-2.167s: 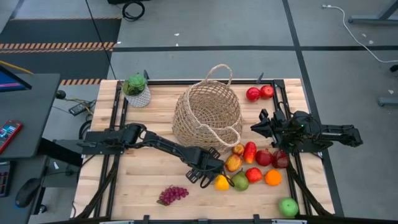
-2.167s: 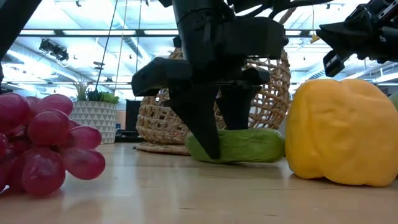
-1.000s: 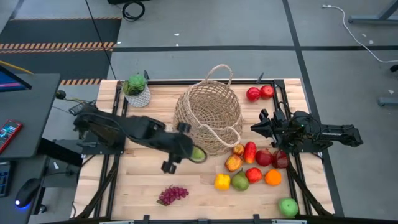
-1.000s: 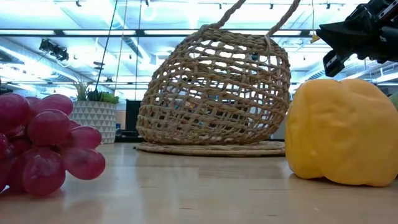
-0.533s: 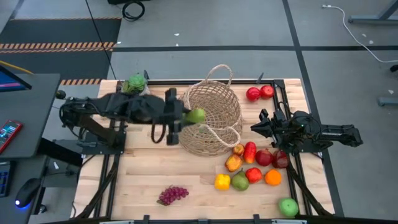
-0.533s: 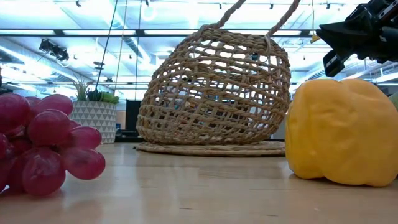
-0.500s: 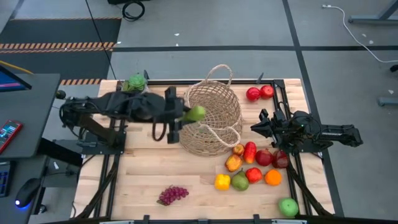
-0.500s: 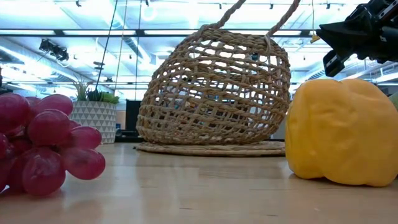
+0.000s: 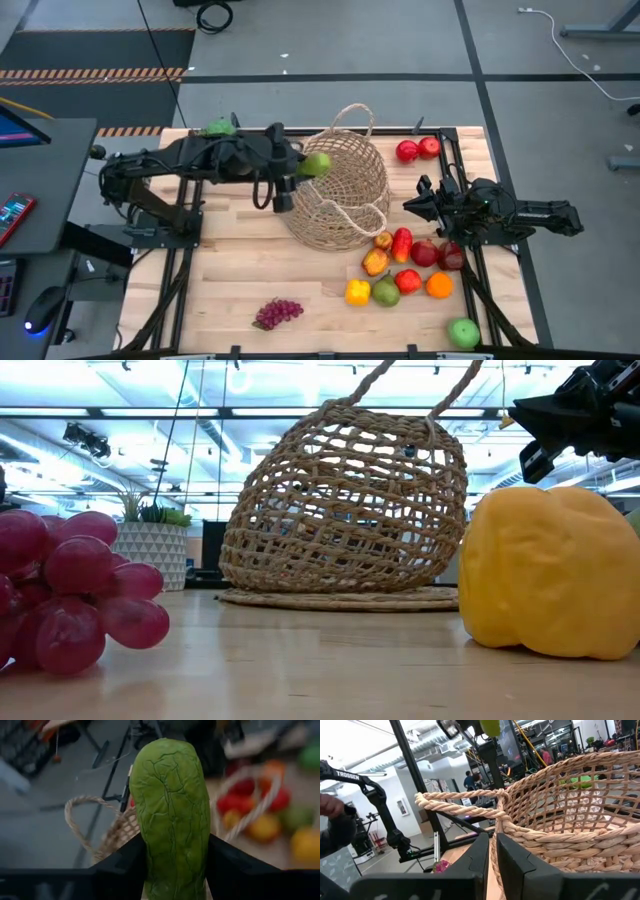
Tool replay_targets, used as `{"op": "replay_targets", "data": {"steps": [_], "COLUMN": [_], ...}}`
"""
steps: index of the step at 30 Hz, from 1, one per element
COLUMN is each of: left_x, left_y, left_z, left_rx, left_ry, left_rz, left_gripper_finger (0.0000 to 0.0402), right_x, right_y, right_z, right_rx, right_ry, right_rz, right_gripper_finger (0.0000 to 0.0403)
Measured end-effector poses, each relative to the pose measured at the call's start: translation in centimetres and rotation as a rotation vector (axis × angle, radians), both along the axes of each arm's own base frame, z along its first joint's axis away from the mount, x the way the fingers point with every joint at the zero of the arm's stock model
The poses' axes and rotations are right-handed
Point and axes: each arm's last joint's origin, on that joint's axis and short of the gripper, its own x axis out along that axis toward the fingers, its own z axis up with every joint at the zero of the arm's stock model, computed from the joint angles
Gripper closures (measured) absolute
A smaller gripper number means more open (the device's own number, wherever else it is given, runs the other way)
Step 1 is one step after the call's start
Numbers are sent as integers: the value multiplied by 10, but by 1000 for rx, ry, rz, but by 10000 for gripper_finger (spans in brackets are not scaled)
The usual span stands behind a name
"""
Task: Build produce basket
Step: Put the green cucumber into the brown basket
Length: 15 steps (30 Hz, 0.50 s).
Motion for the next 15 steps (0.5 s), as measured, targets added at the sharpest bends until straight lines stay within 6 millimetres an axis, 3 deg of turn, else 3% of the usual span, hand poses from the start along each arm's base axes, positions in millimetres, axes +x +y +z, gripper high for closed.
{"op": "replay_targets", "data": {"steps": [15], "left_x": [10], "left_y": [-1], "left_z": [-12], "left_rx": [854], "left_ry": [349], "left_rz": [-516], "left_gripper_finger": [234], "right_x": [0], "right_y": [0], "right_z": [0], "right_rx": [0], "right_ry": [0], "right_rz": [0], "right_gripper_finger": [361]}}
